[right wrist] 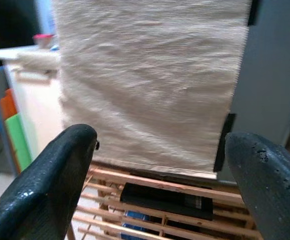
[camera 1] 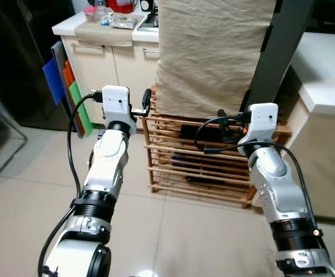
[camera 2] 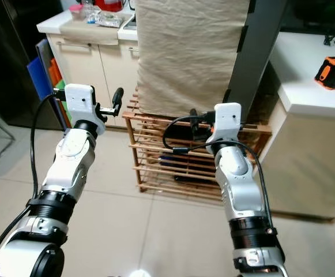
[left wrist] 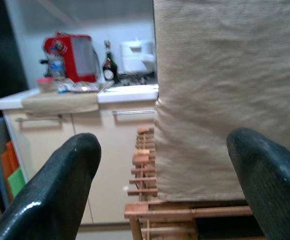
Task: Restocking fridge
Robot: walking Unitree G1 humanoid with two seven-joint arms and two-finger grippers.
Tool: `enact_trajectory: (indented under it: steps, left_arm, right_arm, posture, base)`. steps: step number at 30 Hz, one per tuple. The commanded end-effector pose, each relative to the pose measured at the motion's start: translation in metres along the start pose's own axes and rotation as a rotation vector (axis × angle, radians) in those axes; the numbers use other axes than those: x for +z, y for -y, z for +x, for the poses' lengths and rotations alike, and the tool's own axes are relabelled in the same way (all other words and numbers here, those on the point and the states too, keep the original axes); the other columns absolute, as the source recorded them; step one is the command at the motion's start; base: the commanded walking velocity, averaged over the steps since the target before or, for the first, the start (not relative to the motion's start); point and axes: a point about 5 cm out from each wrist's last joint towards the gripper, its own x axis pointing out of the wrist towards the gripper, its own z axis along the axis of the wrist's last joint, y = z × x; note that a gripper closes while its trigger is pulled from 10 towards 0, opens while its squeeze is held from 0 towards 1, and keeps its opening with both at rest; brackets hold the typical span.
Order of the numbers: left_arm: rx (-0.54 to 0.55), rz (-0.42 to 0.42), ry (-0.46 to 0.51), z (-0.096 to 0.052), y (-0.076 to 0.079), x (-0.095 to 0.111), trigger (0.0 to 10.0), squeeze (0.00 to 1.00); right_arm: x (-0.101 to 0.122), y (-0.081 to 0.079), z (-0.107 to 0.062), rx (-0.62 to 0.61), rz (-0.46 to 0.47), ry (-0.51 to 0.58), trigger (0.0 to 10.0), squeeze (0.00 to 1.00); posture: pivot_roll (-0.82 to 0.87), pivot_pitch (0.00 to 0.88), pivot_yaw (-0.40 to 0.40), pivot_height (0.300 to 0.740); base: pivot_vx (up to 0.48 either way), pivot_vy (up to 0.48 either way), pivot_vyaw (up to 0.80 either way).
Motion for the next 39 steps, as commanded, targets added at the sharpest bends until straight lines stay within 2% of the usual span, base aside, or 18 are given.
enact_trajectory:
  steps: [1,5,9,10,12,13,14,15,16,18,19,21,23,25,29,31,35,39]
  left_arm:
    - [-0.004,0.001,-0.003,0.002,-0.003,0.002,10.0,0.00]
    - [-0.010,0.012,-0.016,0.002,0.001,0.001,10.0,0.00]
    - [-0.022,0.020,-0.009,0.003,0.005,0.002,10.0,0.00]
    - [-0.021,0.019,-0.009,0.004,0.005,0.003,10.0,0.00]
    - [-0.017,0.018,-0.015,0.003,0.003,0.002,10.0,0.00]
    - [-0.009,0.013,-0.030,0.001,-0.001,0.000,10.0,0.00]
    - [0.002,0.015,-0.077,-0.009,-0.013,-0.009,10.0,0.00]
    - [0.002,0.015,-0.077,-0.009,-0.013,-0.009,10.0,0.00]
    - [0.005,0.018,-0.102,-0.016,-0.019,-0.013,10.0,0.00]
    - [-0.012,0.026,-0.184,-0.047,-0.038,-0.031,10.0,0.00]
    - [-0.012,0.026,-0.184,-0.047,-0.038,-0.031,10.0,0.00]
    - [-0.037,-0.002,-0.245,-0.078,-0.046,-0.044,10.0,0.00]
    - [-0.089,-0.041,-0.249,-0.109,-0.044,-0.048,10.0,0.00]
    - [-0.133,-0.032,-0.221,-0.121,-0.038,-0.045,10.0,0.00]
    - [-0.122,-0.041,-0.171,-0.113,-0.034,-0.036,10.0,0.00]
    - [-0.100,-0.047,-0.142,-0.101,-0.030,-0.028,10.0,0.00]
    - [-0.088,-0.045,-0.146,-0.097,-0.029,-0.026,10.0,0.00]
    - [-0.079,-0.069,-0.182,-0.102,-0.030,-0.029,10.0,0.00]
  right_arm:
    - [0.002,-0.002,0.000,0.000,0.013,0.016,10.0,0.00]
    - [0.003,-0.008,-0.002,0.024,0.002,0.021,10.0,0.00]
    - [0.009,-0.016,-0.004,0.061,0.052,0.063,10.0,0.00]
    - [0.011,-0.019,-0.003,0.068,0.040,0.068,10.0,0.00]
    - [0.014,-0.021,-0.004,0.064,0.015,0.080,10.0,0.00]
    - [0.016,-0.020,-0.008,0.064,0.005,0.089,10.0,0.00]
    - [0.016,-0.013,-0.022,0.049,-0.007,0.091,10.0,0.00]
    - [0.016,-0.013,-0.022,0.049,-0.007,0.091,10.0,0.00]
    - [0.015,-0.009,-0.029,0.038,-0.011,0.088,10.0,0.00]
    - [0.000,0.010,-0.055,-0.006,-0.019,0.035,10.0,0.00]
    - [0.000,0.010,-0.055,-0.006,-0.019,0.035,10.0,0.00]
    - [-0.016,0.030,-0.075,-0.060,-0.006,-0.033,10.0,0.00]
    - [-0.025,0.047,-0.092,-0.097,-0.004,-0.062,10.0,0.00]
    - [-0.028,0.052,-0.100,-0.096,-0.014,-0.063,10.0,0.00]
    - [-0.033,0.050,-0.104,-0.089,0.007,-0.097,10.0,0.00]
    - [-0.035,0.046,-0.101,-0.075,0.010,-0.106,10.0,0.00]
    - [-0.034,0.043,-0.099,-0.064,0.011,-0.106,10.0,0.00]
    - [-0.035,0.045,-0.103,-0.074,0.023,-0.117,10.0,0.00]
  posture:
    - [-0.20,0.000,0.067,0.736]
    - [-0.20,0.000,0.067,0.736]
    - [-0.21,0.000,0.067,0.736]
    - [-0.21,0.000,0.068,0.740]
    - [-0.21,0.000,0.068,0.740]
    - [-0.21,0.000,0.067,0.740]
    - [-0.21,0.000,0.066,0.740]
    - [-0.21,0.000,0.066,0.740]
    - [-0.21,0.000,0.066,0.740]
    - [-0.21,0.000,0.071,0.740]
    - [-0.21,0.000,0.071,0.740]
    - [-0.20,0.006,0.069,0.740]
    - [-0.19,0.017,0.063,0.740]
    - [-0.19,0.020,0.056,0.740]
    - [-0.19,0.020,0.042,0.740]
    - [-0.19,0.020,0.037,0.740]
    - [-0.20,0.025,0.034,0.740]
    - [-0.21,0.033,0.032,0.740]
  base:
    - [0.390,0.281,0.00]
    - [0.190,0.146,0.00]
    - [0.000,0.000,0.00]
    - [0.000,0.000,0.00]
    - [0.000,0.000,0.00]
    - [0.000,0.000,0.00]
    - [0.000,0.000,0.00]
    - [0.000,0.000,0.00]
    - [0.000,0.000,0.00]
    - [0.000,0.000,0.00]
    - [0.000,0.000,0.00]
    - [0.000,0.000,0.00]
    - [0.000,0.000,0.00]
    - [0.000,0.000,0.00]
    - [0.191,0.000,0.00]
    - [0.446,0.000,0.00]
    - [0.446,0.000,0.00]
    - [0.446,0.000,0.00]
